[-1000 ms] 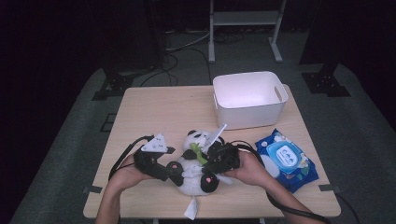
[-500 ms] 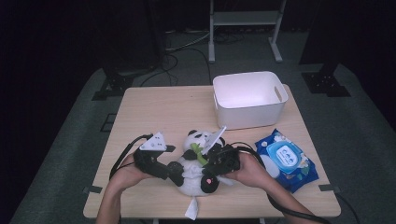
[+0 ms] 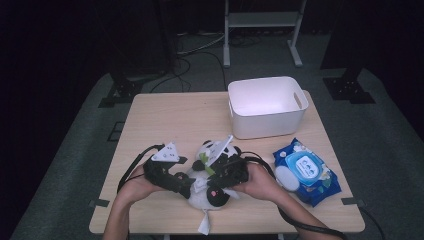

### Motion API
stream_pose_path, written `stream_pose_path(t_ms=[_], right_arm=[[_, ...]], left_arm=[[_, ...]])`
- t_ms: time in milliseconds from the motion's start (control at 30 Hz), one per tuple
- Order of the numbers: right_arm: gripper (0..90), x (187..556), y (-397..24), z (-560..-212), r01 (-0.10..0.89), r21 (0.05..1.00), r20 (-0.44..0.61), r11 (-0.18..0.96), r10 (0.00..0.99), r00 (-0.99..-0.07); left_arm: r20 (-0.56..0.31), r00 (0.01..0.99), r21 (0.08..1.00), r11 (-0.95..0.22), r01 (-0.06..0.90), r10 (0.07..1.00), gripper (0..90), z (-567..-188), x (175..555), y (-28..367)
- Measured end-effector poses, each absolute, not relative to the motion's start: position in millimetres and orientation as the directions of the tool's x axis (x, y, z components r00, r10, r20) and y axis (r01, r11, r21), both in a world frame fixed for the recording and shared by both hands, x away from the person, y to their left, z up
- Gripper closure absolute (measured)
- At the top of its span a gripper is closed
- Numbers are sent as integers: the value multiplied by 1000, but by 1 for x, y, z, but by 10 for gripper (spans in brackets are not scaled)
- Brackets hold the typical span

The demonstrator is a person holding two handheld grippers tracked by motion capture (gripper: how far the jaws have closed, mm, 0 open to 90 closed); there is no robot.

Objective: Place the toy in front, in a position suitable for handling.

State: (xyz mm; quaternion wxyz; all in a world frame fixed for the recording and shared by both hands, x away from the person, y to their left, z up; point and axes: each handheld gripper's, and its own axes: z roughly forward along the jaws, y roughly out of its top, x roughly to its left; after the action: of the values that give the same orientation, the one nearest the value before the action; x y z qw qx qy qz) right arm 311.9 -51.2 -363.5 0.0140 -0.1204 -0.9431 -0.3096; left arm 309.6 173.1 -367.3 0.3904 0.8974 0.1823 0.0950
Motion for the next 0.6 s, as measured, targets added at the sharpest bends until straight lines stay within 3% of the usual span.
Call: stream_pose_path(t_ms=[600], right_arm=[[834,308,-60,-370,227,563,127,795,189,-974]], left_arm=[[72,873,758,-595,267,483,243,-369,317,170]])
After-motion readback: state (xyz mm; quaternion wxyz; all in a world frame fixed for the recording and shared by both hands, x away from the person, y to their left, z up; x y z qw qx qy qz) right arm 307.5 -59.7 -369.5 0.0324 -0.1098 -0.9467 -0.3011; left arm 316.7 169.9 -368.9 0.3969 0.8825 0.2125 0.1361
